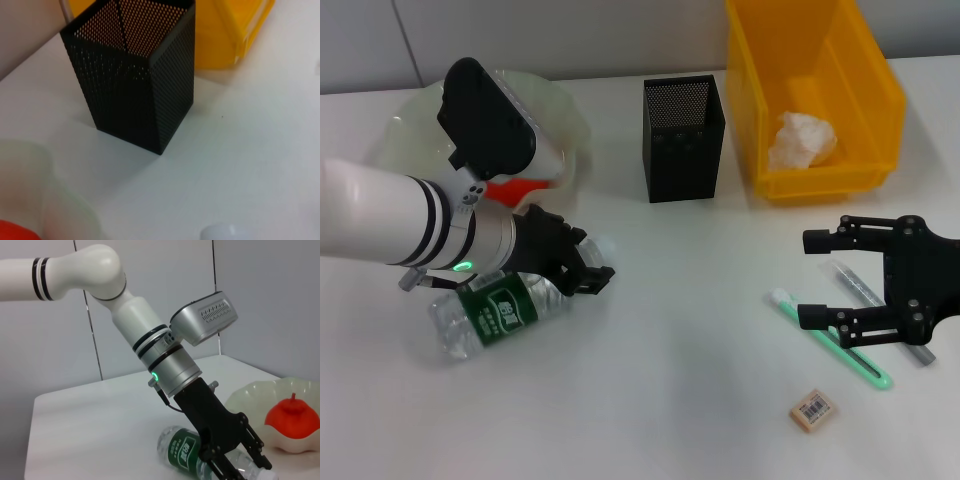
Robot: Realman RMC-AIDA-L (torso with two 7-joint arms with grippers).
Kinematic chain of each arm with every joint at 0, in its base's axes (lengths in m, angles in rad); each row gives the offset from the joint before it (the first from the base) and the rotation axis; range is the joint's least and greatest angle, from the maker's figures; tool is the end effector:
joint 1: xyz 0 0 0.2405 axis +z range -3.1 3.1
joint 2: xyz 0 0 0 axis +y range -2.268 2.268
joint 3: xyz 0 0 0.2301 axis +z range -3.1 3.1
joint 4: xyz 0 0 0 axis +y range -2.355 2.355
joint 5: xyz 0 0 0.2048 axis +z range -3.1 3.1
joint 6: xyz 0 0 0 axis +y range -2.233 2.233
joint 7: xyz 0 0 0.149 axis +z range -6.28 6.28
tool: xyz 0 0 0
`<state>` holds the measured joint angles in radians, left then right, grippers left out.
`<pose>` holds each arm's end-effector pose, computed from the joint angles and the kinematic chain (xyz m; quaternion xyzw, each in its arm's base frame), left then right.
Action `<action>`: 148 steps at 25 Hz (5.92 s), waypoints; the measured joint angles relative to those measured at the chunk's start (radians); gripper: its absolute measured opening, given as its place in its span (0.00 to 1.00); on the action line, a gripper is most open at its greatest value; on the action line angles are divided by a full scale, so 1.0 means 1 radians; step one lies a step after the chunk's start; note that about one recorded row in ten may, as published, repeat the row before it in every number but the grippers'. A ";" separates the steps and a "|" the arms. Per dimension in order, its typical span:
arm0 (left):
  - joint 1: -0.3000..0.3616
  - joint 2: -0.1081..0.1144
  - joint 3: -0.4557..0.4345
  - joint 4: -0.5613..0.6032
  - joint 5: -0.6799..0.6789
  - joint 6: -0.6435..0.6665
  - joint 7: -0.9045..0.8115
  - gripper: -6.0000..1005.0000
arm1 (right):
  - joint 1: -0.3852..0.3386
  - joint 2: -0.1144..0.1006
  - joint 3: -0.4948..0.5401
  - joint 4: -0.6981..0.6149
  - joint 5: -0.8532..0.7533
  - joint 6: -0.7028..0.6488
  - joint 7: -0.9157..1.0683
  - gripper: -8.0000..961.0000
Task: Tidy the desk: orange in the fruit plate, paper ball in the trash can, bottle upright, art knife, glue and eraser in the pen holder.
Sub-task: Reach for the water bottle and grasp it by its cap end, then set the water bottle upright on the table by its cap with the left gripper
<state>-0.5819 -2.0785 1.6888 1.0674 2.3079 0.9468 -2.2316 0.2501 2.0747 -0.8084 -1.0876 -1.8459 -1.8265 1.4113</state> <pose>-0.1639 0.3525 -0.0744 -0.9656 -0.1603 0.0737 0.1908 0.2386 0.2567 0.0658 -0.9550 0.1238 0.2393 0.1242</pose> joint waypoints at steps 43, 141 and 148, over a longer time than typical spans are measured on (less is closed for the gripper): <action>0.000 0.001 0.003 0.001 0.003 0.003 0.000 0.45 | 0.004 0.001 0.002 0.002 0.002 -0.016 0.000 0.86; 0.336 0.009 -0.099 0.515 -0.112 -0.009 -0.003 0.45 | 0.016 0.002 0.041 0.025 -0.006 -0.003 0.000 0.86; 0.337 0.009 -0.101 0.523 -0.117 -0.008 -0.002 0.45 | 0.021 0.002 0.041 0.040 -0.006 -0.002 -0.002 0.86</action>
<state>-0.2453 -2.0691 1.5880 1.5903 2.1914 0.9386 -2.2339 0.2714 2.0770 -0.7670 -1.0480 -1.8515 -1.8281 1.4095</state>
